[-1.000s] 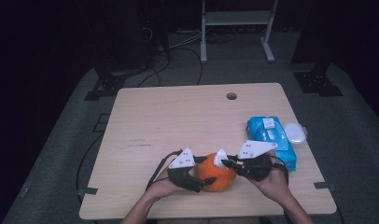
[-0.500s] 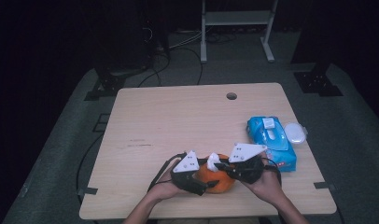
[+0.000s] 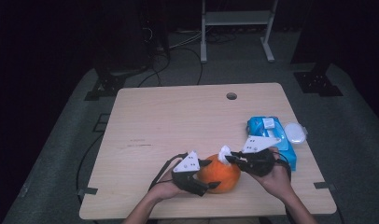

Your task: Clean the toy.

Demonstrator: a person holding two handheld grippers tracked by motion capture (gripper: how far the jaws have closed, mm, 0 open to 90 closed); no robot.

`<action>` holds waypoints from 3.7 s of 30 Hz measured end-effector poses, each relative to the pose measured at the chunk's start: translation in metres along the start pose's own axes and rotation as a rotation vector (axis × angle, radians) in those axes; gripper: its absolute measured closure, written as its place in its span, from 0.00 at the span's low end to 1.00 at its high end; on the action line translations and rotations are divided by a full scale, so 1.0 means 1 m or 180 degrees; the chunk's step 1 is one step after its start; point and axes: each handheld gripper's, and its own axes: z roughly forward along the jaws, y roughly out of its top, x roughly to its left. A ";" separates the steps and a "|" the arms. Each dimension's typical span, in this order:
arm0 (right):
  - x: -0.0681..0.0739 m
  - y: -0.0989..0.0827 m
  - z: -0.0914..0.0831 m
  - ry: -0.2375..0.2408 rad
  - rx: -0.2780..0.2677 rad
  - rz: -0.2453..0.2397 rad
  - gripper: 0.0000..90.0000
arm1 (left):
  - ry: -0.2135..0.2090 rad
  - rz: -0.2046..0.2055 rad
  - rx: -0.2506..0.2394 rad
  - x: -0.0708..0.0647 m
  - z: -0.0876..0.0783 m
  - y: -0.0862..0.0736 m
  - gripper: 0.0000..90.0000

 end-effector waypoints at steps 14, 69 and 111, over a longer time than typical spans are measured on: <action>-0.004 -0.003 -0.002 0.0063 0.0065 0.0038 0.92 | 0.0095 -0.0119 -0.0067 0.007 -0.002 -0.004 0.26; 0.003 -0.003 -0.002 0.0133 0.0057 -0.0053 0.91 | 0.0046 -0.0069 -0.0058 0.025 0.003 -0.023 0.09; -0.006 0.011 -0.022 0.0398 -0.0539 0.0381 0.92 | 0.0293 0.0072 -0.0302 0.013 -0.051 0.026 0.42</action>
